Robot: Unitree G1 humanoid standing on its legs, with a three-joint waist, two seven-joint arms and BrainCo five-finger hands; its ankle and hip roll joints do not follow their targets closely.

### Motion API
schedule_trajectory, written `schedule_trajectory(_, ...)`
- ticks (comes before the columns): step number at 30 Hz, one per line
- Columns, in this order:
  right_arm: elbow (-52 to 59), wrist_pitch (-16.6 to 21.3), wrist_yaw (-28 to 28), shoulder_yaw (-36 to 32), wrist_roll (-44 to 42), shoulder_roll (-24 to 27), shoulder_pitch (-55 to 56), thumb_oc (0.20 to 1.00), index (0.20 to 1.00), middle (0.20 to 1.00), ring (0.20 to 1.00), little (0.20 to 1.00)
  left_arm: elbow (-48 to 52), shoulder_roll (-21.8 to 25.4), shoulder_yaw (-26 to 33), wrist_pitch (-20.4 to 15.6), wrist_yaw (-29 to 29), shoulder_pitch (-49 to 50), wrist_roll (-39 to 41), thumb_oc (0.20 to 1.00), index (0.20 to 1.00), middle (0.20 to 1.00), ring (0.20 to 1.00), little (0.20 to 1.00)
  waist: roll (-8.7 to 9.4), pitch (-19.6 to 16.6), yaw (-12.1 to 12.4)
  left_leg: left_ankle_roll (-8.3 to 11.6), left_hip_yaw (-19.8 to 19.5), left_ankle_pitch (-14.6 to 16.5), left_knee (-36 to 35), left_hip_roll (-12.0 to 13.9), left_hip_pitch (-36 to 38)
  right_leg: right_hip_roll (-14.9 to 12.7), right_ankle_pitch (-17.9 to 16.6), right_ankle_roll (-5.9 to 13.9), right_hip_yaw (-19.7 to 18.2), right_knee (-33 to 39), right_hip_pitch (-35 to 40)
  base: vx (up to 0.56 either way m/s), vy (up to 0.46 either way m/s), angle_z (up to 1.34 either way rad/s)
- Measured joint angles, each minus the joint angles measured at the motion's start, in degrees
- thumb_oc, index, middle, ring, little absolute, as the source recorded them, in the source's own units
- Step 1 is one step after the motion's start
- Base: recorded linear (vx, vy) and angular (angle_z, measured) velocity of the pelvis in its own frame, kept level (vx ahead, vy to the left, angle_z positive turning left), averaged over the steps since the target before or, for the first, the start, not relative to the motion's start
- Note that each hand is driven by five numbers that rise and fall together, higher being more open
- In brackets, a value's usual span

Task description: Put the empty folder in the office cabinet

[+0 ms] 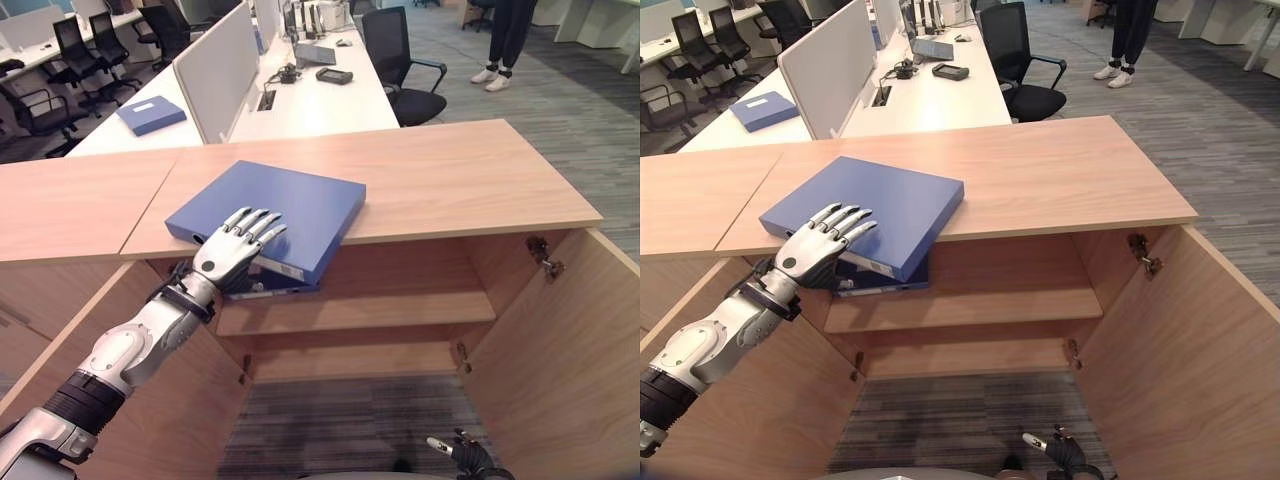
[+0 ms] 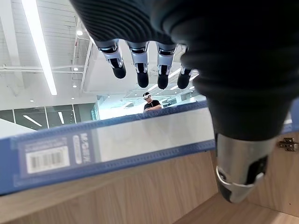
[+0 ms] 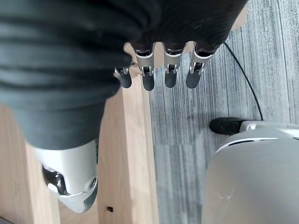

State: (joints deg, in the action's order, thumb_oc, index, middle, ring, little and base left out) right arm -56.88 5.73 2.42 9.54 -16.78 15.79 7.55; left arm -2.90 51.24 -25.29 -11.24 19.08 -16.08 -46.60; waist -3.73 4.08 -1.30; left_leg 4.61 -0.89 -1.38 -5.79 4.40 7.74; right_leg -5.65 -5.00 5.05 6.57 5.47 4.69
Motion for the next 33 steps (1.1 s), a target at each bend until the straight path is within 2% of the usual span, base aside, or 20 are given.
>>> schedule_trajectory(5,0.01,-0.02,0.04,-0.09,0.00,0.01,0.02,1.000,1.000,1.000,1.000,1.000,-1.16,-1.66,0.00,0.15,-0.01,-0.04,-0.01,1.000,1.000,1.000,1.000,1.000,0.05,-0.03,0.01,-0.16,0.18,-0.14,0.00,0.02,-0.16,0.06,-0.24,-0.22,-0.20,0.00,-0.28,0.01,0.000,-0.01)
schedule_trajectory(33,-1.79,-0.04,0.12,-0.12,-0.01,-0.08,-0.33,1.000,1.000,1.000,1.000,1.000,-4.41,-2.01,-0.07,2.07,0.03,-2.29,-0.08,1.000,1.000,1.000,1.000,1.000,0.48,0.02,-0.08,-0.15,0.49,-0.14,0.00,0.09,-0.09,0.13,-0.25,-0.22,-0.44,0.00,-0.35,0.00,0.000,0.00)
